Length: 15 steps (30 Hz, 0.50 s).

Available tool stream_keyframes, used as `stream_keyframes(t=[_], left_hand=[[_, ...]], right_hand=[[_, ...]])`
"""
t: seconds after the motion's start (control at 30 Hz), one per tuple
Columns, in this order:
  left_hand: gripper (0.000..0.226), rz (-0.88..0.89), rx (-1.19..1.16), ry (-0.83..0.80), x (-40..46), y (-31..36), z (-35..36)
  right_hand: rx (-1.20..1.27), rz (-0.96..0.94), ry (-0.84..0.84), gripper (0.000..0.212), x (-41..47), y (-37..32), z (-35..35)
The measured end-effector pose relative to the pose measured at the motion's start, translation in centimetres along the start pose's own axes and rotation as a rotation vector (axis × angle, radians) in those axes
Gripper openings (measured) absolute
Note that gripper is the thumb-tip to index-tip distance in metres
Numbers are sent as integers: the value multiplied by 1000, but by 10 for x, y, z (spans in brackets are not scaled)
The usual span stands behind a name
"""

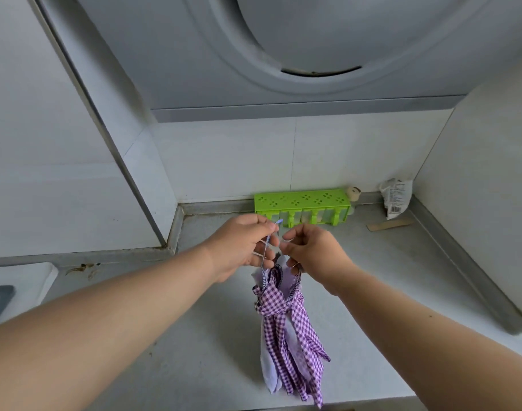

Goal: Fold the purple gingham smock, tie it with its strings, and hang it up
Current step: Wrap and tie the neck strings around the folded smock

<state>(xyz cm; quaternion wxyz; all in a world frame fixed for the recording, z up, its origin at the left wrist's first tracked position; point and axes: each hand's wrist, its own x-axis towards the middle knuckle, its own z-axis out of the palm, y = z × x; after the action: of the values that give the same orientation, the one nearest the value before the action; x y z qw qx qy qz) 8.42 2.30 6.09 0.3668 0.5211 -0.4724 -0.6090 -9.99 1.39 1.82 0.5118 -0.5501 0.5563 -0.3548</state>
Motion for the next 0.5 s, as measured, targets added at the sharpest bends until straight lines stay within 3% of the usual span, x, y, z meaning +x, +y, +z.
stream_keyframes(t=[0.2,0.5], left_hand=[[17,139,180,97,6,22,22],[14,163,295,23,9,26,30]], right_hand=[[47,-63,-72,3,-1,-19,-18],[39,-205,-158,20,-8,-19,-41]])
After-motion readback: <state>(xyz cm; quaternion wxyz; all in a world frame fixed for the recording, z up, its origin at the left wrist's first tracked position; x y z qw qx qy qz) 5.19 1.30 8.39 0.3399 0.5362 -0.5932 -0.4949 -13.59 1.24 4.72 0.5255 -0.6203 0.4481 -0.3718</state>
